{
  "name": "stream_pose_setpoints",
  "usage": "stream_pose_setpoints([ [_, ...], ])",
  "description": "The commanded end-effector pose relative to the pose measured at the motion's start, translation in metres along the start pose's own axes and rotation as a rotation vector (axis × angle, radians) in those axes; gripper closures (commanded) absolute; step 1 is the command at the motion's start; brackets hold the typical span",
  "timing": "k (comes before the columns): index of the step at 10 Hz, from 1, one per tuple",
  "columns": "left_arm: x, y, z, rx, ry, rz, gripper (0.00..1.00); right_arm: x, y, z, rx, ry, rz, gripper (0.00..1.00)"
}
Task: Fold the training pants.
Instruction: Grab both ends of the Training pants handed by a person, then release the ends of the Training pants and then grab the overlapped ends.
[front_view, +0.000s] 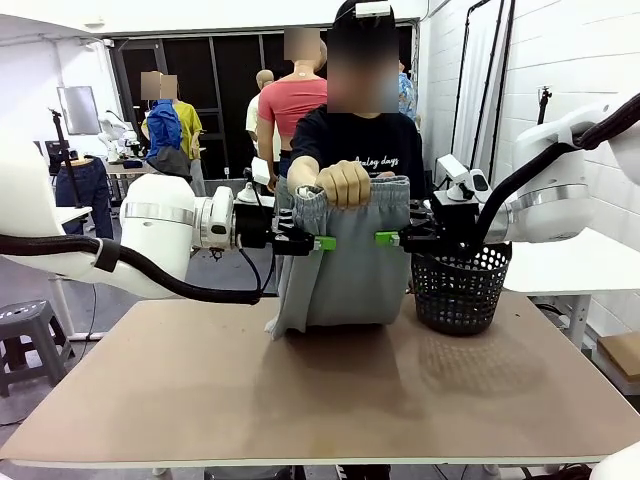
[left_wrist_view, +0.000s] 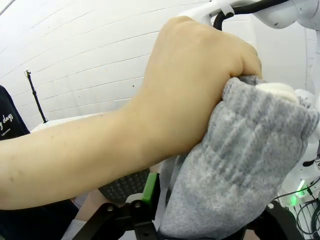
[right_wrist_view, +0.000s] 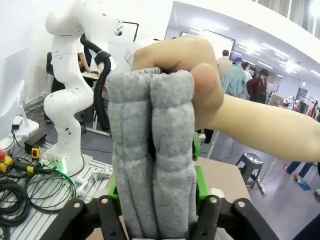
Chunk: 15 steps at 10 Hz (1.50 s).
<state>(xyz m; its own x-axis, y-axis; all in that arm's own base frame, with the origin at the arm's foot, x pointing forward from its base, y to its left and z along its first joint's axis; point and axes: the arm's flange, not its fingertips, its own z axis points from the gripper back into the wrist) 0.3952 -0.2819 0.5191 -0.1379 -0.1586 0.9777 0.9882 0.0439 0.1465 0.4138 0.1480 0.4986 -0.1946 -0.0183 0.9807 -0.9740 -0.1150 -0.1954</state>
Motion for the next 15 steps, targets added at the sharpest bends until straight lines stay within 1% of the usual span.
stream_pose_setpoints([
  [1,-0.002,0.006,-0.002,0.054,-0.045,0.009,0.91,0.005,-0.008,-0.003,-0.015,-0.026,-0.026,0.89],
  [2,-0.003,0.006,0.002,0.064,-0.062,0.013,1.00,0.005,-0.008,-0.003,-0.011,-0.027,-0.045,1.00],
  [6,-0.010,0.010,0.009,0.062,-0.084,0.061,1.00,0.001,-0.012,-0.004,0.013,-0.033,-0.093,1.00],
  [8,-0.010,0.012,0.009,0.046,-0.070,0.056,1.00,0.000,-0.015,-0.004,0.005,-0.009,-0.096,1.00],
  [9,-0.010,0.013,0.007,-0.002,-0.061,0.020,1.00,-0.001,-0.018,-0.005,0.001,-0.008,-0.096,1.00],
  [10,-0.008,0.009,0.009,0.050,-0.047,0.055,1.00,-0.005,-0.007,-0.002,0.001,-0.010,-0.077,1.00],
  [15,-0.008,0.009,0.009,0.050,-0.047,0.055,1.00,-0.005,-0.007,-0.002,0.001,-0.010,-0.077,1.00],
])
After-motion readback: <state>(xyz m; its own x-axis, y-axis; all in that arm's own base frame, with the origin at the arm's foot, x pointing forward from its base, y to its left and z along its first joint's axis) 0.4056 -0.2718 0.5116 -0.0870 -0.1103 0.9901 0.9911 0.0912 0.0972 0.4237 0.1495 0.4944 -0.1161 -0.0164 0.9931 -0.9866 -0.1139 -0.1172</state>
